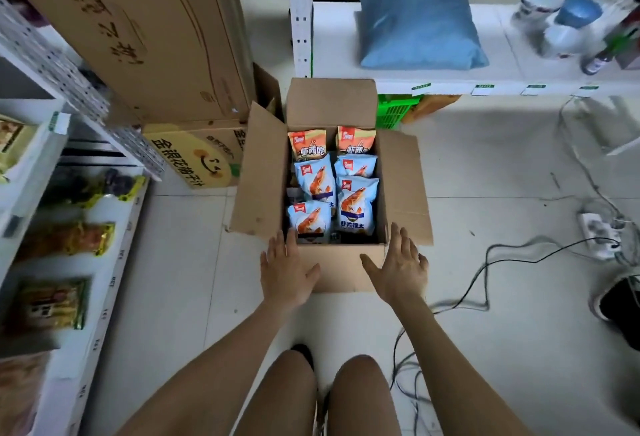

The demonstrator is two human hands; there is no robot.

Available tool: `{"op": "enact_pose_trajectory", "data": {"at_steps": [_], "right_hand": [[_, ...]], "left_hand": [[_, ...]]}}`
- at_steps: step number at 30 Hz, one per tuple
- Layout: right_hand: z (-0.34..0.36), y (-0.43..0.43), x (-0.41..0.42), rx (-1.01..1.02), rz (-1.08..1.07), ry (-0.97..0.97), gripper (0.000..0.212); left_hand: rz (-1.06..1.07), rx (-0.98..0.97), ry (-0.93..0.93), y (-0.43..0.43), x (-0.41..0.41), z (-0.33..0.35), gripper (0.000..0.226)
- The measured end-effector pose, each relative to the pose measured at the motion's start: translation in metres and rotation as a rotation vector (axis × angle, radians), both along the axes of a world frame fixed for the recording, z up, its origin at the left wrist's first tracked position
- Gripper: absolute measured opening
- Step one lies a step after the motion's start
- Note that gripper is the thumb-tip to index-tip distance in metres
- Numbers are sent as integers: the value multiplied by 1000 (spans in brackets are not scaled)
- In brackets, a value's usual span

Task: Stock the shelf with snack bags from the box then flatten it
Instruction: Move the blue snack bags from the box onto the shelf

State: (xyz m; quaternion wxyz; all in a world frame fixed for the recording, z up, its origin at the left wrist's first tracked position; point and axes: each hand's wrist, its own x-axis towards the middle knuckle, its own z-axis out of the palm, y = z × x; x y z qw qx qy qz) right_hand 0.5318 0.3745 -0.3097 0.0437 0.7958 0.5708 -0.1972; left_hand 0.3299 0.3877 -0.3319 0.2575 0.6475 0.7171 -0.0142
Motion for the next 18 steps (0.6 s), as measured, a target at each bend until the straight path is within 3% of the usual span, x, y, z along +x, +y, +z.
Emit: {"op": "enact_pose_trajectory", "data": {"at_steps": [10, 18], "right_hand": [[-145, 85, 16, 51, -57, 123, 89], [-261, 150, 27, 24, -254, 442, 98]], "left_hand": [[166, -26, -155, 80, 11, -146, 114], [389, -229, -514, 149, 1, -271, 145]]}}
